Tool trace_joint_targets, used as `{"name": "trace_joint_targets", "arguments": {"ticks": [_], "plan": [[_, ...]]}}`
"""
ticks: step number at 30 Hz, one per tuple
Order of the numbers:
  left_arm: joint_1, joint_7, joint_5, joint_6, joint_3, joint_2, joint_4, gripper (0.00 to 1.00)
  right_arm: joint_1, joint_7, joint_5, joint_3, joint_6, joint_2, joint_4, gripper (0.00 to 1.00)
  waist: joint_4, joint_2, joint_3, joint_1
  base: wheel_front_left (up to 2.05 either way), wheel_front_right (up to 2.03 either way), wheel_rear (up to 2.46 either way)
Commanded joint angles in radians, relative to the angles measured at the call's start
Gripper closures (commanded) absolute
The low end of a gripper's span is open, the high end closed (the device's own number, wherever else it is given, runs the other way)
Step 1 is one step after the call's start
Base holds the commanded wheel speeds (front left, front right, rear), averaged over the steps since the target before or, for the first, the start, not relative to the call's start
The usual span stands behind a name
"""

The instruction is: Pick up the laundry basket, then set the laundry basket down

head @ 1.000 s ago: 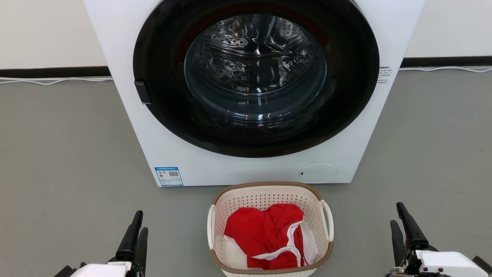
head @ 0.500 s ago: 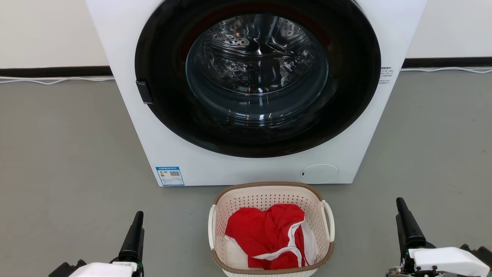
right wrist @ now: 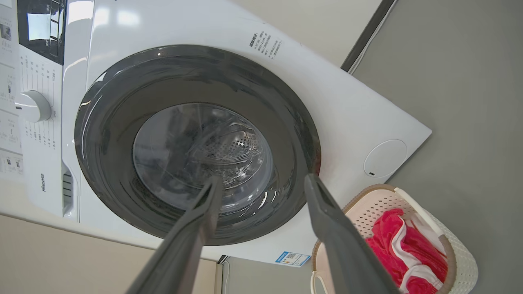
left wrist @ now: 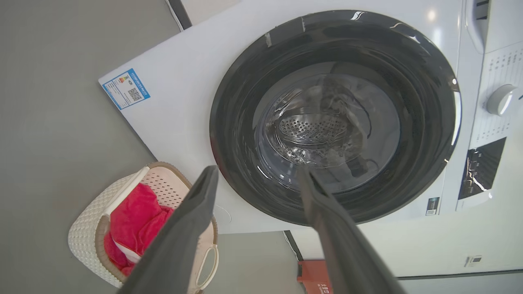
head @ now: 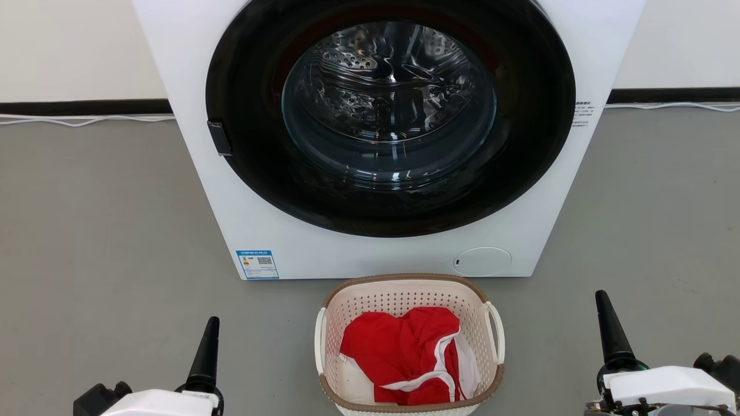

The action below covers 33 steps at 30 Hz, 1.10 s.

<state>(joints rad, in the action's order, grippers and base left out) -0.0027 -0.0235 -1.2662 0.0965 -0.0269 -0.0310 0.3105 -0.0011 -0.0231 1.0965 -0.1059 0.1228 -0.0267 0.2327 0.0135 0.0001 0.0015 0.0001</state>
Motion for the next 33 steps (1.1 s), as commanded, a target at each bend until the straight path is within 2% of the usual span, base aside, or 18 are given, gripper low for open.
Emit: {"name": "trace_joint_targets", "arguments": {"ticks": [1, 13, 19, 25, 33], "plan": [[-0.027, -0.011, 0.027, -0.004, -0.007, -0.008, -0.029, 0.00, -0.026, -0.014, -0.033, 0.004, 0.003, -0.013, -0.036, 0.00, 0.000, -0.0001, 0.000, -0.0001, 0.00, 0.00, 0.00], [-0.029, -0.047, 0.191, -0.021, -0.005, -0.010, -0.032, 0.00, -0.032, -0.048, -0.217, 0.009, 0.004, -0.014, -0.046, 0.00, 0.007, -0.0001, 0.000, -0.0001, 0.00, 0.00, 0.00], [-0.029, -0.067, 0.278, -0.027, -0.001, -0.011, -0.033, 0.00, -0.031, -0.069, -0.318, 0.008, 0.004, -0.015, -0.012, 0.00, 0.010, -0.0001, -0.002, -0.0001, 0.00, 0.00, 0.00], [-0.027, -0.085, 0.392, -0.028, 0.007, -0.012, -0.043, 0.00, -0.035, -0.086, -0.437, 0.019, 0.005, -0.016, 0.011, 0.00, 0.012, -0.0001, -0.002, -0.0001, 0.00, 0.00, 0.00], [-0.024, -0.108, 0.491, -0.025, 0.015, -0.013, -0.039, 0.00, -0.037, -0.109, -0.567, 0.043, 0.005, -0.017, 0.016, 0.00, 0.014, -0.0001, -0.004, -0.0001, 0.00, 0.00, 0.00]]}}
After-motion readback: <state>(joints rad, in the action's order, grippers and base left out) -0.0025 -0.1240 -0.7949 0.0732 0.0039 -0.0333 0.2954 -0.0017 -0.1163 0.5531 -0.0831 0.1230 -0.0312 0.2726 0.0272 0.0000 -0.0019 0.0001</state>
